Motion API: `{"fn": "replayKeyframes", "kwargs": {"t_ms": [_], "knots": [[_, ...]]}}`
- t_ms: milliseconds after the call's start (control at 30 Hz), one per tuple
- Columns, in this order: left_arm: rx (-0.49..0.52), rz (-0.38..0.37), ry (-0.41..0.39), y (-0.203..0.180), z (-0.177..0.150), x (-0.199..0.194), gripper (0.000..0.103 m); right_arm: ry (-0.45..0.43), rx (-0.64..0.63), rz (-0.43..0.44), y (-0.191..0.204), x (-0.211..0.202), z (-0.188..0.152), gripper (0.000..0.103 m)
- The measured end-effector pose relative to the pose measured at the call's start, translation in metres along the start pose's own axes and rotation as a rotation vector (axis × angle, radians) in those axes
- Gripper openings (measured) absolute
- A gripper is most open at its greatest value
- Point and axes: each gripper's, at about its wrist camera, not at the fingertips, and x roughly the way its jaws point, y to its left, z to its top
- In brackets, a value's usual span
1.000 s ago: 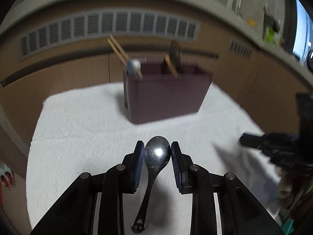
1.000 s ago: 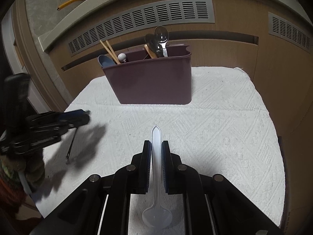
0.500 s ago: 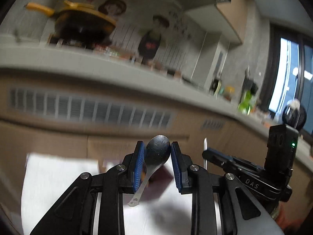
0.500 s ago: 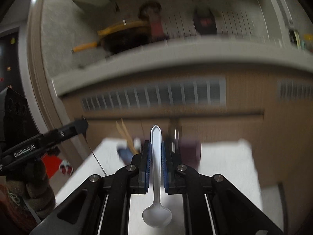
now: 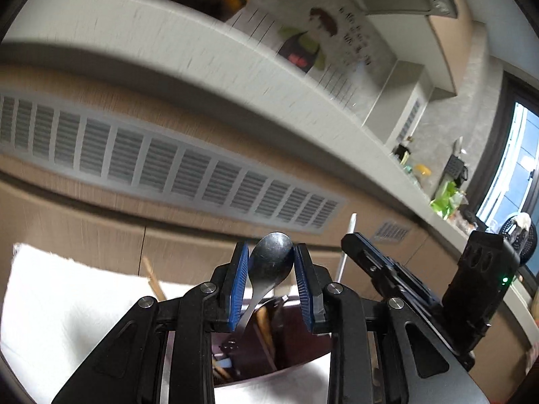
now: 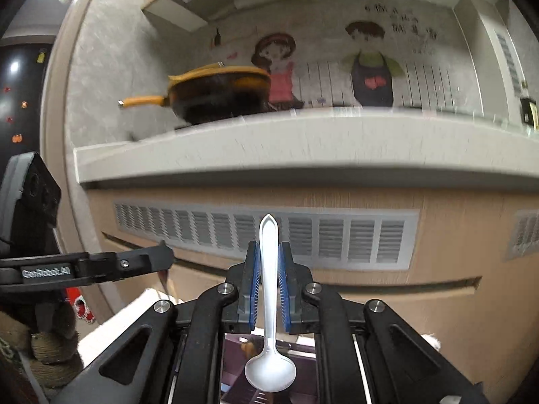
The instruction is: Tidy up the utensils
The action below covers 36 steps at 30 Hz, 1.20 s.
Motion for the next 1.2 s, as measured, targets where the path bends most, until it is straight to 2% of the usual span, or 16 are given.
{"fn": "replayKeyframes", "kwargs": {"t_ms": [133, 200, 267, 333, 400, 467, 533, 633, 767, 900, 1000, 1200], "knots": [[-0.035, -0.006, 0.057, 0.011, -0.026, 0.013, 0.03, 0.077, 0.037, 0.013, -0.007, 0.015, -0.028, 0.011], [-0.022, 0.012, 0.081, 0.011, -0.04, 0.011, 0.041, 0.162, 0.059, 0.035, -0.011, 0.018, -0.042, 0.014], [0.001, 0.052, 0.095, 0.007, -0.05, 0.006, 0.049, 0.215, 0.084, 0.034, -0.013, 0.014, -0.053, 0.02], [0.025, 0.09, 0.086, 0.0, -0.056, -0.006, 0.05, 0.231, 0.11, 0.021, -0.012, 0.001, -0.06, 0.022], [0.059, 0.146, 0.051, -0.009, -0.064, -0.025, 0.061, 0.236, 0.122, 0.009, -0.008, -0.017, -0.066, 0.022], [0.107, 0.232, 0.004, -0.022, -0.078, -0.051, 0.066, 0.237, 0.118, -0.003, -0.002, -0.039, -0.069, 0.024], [0.151, 0.303, -0.018, -0.034, -0.097, -0.077, 0.066, 0.219, 0.112, 0.01, 0.009, -0.07, -0.072, 0.026], [0.189, 0.388, -0.032, -0.046, -0.129, -0.115, 0.066, 0.205, 0.095, 0.048, 0.031, -0.113, -0.081, 0.035], [0.21, 0.483, 0.029, -0.059, -0.168, -0.153, 0.066, 0.246, 0.068, 0.016, 0.065, -0.157, -0.102, 0.036], [0.223, 0.519, 0.052, -0.07, -0.191, -0.18, 0.066, 0.279, 0.063, -0.004, 0.093, -0.186, -0.122, 0.036], [0.23, 0.539, 0.047, -0.077, -0.201, -0.192, 0.066, 0.257, 0.032, -0.025, 0.109, -0.203, -0.127, 0.036], [0.236, 0.54, 0.058, -0.083, -0.211, -0.202, 0.066, 0.259, 0.037, -0.018, 0.112, -0.214, -0.128, 0.036]]}}
